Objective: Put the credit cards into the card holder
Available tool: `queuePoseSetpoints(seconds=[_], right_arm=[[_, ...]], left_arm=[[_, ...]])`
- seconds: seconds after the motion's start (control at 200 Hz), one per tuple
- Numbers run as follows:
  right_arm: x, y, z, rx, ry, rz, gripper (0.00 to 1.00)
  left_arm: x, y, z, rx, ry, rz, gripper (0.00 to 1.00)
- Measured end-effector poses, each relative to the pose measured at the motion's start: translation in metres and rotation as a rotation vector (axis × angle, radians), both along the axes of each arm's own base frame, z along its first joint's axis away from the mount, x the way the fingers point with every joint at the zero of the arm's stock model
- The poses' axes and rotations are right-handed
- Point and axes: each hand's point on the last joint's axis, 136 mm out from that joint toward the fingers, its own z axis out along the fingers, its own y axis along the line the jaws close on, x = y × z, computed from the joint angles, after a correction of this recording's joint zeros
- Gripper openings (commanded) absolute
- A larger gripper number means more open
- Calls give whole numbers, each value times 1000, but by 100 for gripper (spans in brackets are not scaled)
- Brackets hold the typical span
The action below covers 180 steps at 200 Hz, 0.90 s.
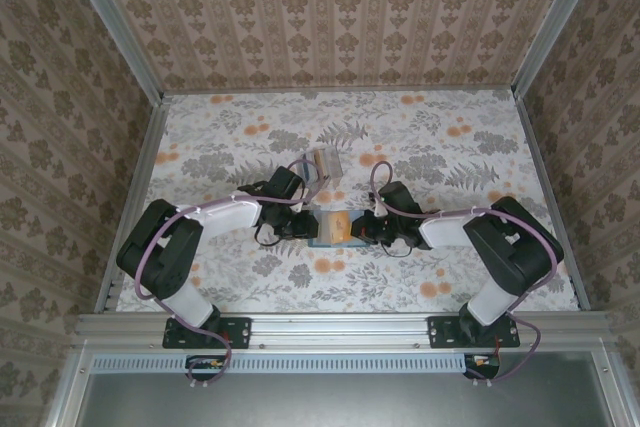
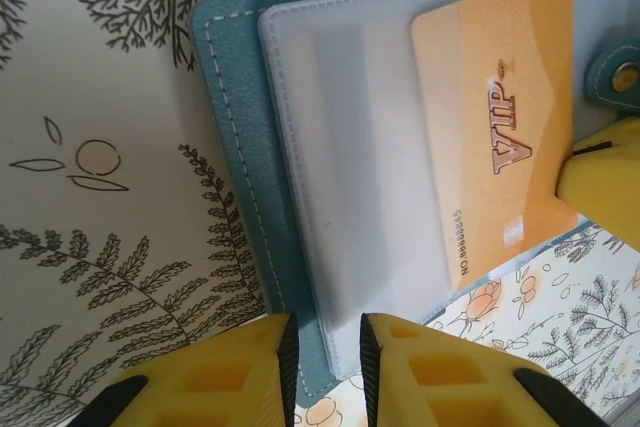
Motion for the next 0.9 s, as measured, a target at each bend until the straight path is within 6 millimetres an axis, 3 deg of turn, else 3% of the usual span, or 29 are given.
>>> queuePoseSetpoints(seconds=[0.4, 0.72, 0.9], right_arm=[[-1, 26, 6, 39, -22, -26, 1], [-3, 43, 2, 54, -6, -46, 10], [-3, 46, 5, 42, -17, -48, 20]], left_arm=[[0, -1, 1, -5, 0, 1, 25], [-2, -1, 0, -1, 8, 1, 25], [1, 14, 17, -2, -17, 51, 38]])
